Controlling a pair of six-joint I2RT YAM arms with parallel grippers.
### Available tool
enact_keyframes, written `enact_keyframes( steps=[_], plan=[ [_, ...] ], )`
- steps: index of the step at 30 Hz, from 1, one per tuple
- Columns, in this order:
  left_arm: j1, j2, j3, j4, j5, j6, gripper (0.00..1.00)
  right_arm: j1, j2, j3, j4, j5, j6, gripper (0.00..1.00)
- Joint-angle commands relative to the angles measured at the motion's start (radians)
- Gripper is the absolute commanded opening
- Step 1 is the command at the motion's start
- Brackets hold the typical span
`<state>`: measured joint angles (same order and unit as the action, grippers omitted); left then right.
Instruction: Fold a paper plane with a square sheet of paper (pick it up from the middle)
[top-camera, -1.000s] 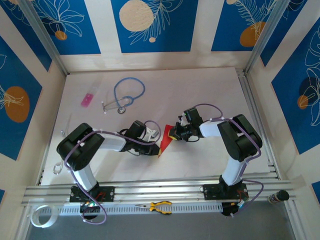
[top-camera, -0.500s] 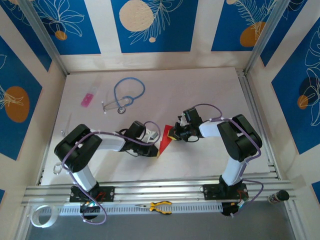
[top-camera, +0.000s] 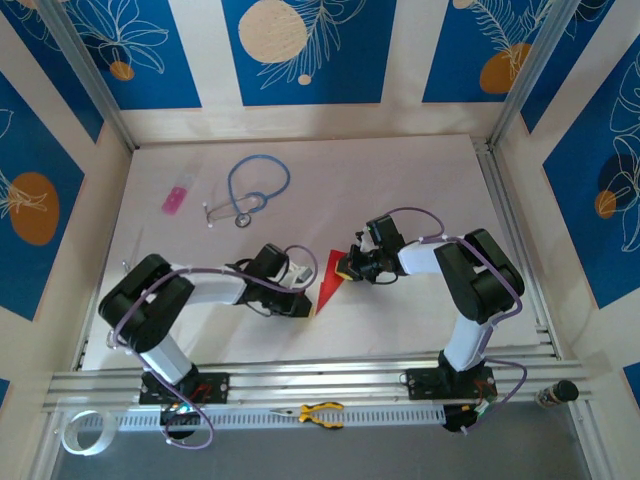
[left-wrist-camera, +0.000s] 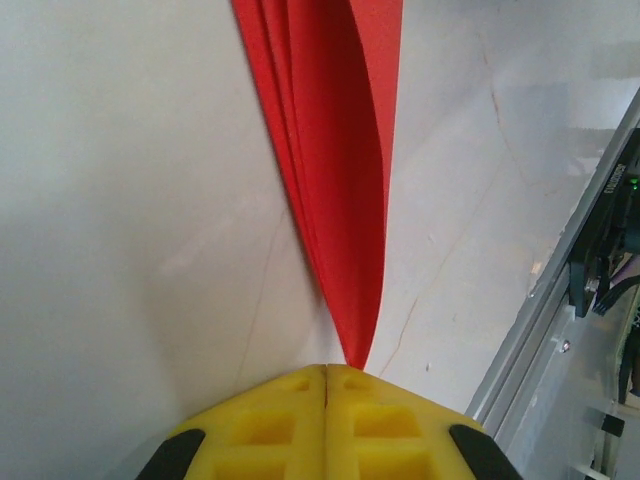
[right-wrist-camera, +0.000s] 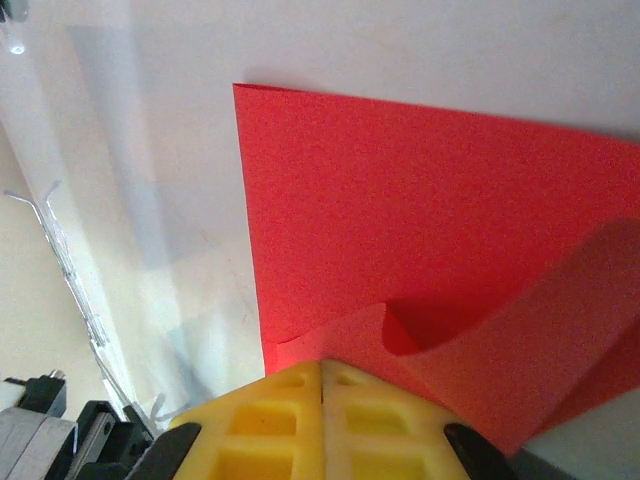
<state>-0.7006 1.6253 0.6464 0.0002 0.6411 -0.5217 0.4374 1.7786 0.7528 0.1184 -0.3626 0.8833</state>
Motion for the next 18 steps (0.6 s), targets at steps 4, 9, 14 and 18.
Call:
enact_keyframes(
  steps=[4,9,14,18],
  plan=[
    [-0.006,-0.152,-0.01,-0.032,-0.103,-0.037,0.06,0.0,0.034,-0.006,-0.094,0.095,0.003,0.06],
    [-0.008,-0.088,0.087,0.053,-0.025,-0.089,0.03,0.001,0.034,-0.007,-0.094,0.097,0.005,0.06],
    [-0.032,0.025,0.178,0.106,-0.001,-0.121,0.02,0.005,0.036,-0.008,-0.093,0.098,0.008,0.06],
    [-0.055,0.089,0.219,0.106,-0.028,-0.118,0.02,0.005,0.033,-0.008,-0.094,0.097,0.009,0.06]
  ],
)
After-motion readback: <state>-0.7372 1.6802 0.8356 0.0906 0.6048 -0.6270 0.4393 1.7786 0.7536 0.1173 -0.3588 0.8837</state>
